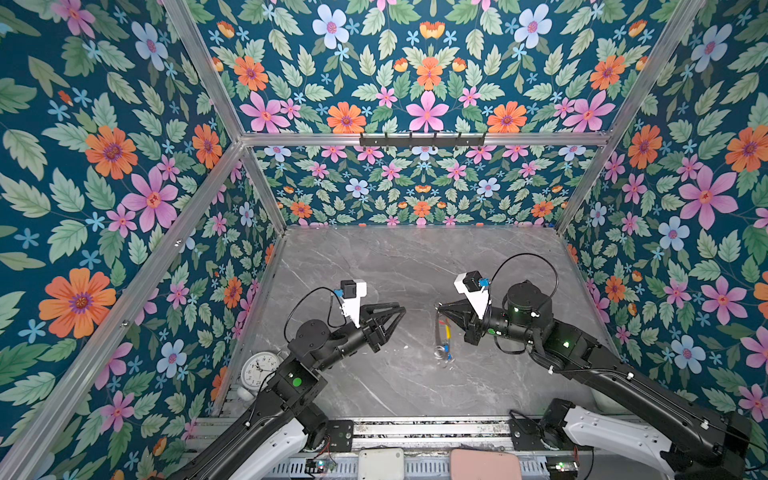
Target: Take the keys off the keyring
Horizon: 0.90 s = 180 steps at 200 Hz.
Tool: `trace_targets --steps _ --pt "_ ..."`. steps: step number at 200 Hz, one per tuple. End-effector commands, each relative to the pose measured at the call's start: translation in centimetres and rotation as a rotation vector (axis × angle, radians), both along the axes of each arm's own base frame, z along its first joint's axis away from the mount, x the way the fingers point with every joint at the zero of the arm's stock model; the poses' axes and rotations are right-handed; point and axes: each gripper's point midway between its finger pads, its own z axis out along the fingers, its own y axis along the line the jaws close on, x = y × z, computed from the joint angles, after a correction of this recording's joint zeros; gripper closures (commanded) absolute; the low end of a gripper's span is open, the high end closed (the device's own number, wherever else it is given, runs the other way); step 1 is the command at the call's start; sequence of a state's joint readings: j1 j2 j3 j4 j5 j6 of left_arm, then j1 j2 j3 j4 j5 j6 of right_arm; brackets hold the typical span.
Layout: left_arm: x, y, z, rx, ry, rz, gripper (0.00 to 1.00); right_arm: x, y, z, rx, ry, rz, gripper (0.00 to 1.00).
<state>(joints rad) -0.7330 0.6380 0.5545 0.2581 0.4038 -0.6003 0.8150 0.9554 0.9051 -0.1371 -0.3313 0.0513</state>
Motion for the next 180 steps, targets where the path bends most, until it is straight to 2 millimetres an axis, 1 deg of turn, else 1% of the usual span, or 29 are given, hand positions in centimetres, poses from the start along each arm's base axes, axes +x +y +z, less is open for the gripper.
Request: trace_targets --steps 1,31,50,85,118,145,180 --pt "-1.7 -1.4 0.7 0.037 -0.100 -0.131 0.64 -2.1 0.5 0.2 0.006 0.015 0.116 1.00" --pt "-3.4 -2.7 1.5 0.007 -0.154 -0.269 0.65 -4.1 0.7 0.3 0.024 0.057 0.233 1.00" --pt "-4.2 -3.3 1.8 -0.011 -0.169 -0.340 0.66 -5.0 0.8 0.4 0.038 0.081 0.292 1.00" --pt "-4.9 -3.9 1.8 -0.028 -0.168 -0.420 0.70 -5.5 0.8 0.7 0.058 0.102 0.339 1.00" --pt "-5.5 -4.2 1.6 -0.030 -0.163 -0.473 0.72 -5.8 0.3 1.8 0.118 0.131 0.392 1.00" --pt "-6.2 -4.5 1.7 -0.040 -0.154 -0.531 0.76 -5.9 0.4 2.0 0.123 0.136 0.406 1.00" --pt "-5.7 -5.0 1.0 -0.028 -0.123 -0.537 0.76 -5.8 0.8 2.1 0.124 0.142 0.419 1.00"
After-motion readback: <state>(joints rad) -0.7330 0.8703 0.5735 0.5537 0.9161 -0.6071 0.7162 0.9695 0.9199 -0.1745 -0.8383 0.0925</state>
